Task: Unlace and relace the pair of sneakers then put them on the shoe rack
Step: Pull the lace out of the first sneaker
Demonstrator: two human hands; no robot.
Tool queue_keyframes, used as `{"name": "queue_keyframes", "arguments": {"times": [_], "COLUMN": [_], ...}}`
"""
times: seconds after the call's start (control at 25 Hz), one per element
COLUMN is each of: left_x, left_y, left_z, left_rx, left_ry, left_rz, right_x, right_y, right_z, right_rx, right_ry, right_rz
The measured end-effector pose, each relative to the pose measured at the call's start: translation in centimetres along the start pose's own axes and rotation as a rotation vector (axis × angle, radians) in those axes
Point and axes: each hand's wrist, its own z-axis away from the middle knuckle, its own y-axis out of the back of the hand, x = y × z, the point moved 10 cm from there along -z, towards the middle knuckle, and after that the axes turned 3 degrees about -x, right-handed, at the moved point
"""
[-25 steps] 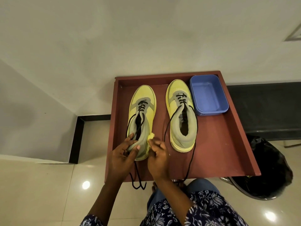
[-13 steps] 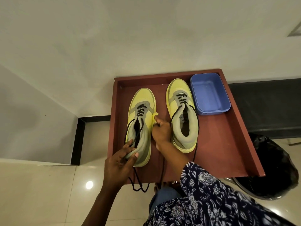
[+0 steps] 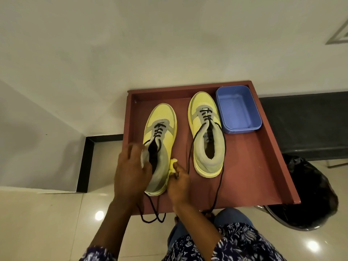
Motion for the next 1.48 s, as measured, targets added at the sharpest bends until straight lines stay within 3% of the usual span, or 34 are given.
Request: {"name": "queue_keyframes", "arguments": {"times": [0.12, 0.2, 0.36, 0.64, 1.04, 1.2, 1.48], "left_x": [2.8, 2.7, 2.4, 2.1, 1.2, 1.2, 0.6], "left_y": [-2.6, -4.1, -4.2, -3.8, -4.2, -4.2, -4.0], "left_z": [-2.9, -3.4, -2.9, -3.1, -3.3, -3.4, -2.1], "left_rx": [-0.083, -0.105, -0.037, -0.013, -0.021, -0.018, -0.046], "left_ry": [-0.265, -0.304, -0.329, -0.385, -0.339, -0.337, -0.299], "left_rz": [-0.182, -0.182, -0.134, -0.035, -0.01, -0.012, 0.061], "right_x": [0.0, -0.2, -1.2, -5.5, -10.5, -7.7, -2.6], "right_y": [0.5, 0.6, 0.4, -0.6, -0.3, -0.3, 0.5], "right_z": [0.1, 0.1, -1.0, -6.1, -7.7, -3.8, 0.6], "right_rx": [0.017, 0.012, -0.014, 0.014, 0.017, 0.021, 0.039], "right_ry": [-0.015, -0.025, -0.107, -0.078, 0.108, 0.135, -0.007], "right_rz": [-0.037, -0.038, -0.01, 0.029, 0.358, 0.253, 0.049]}}
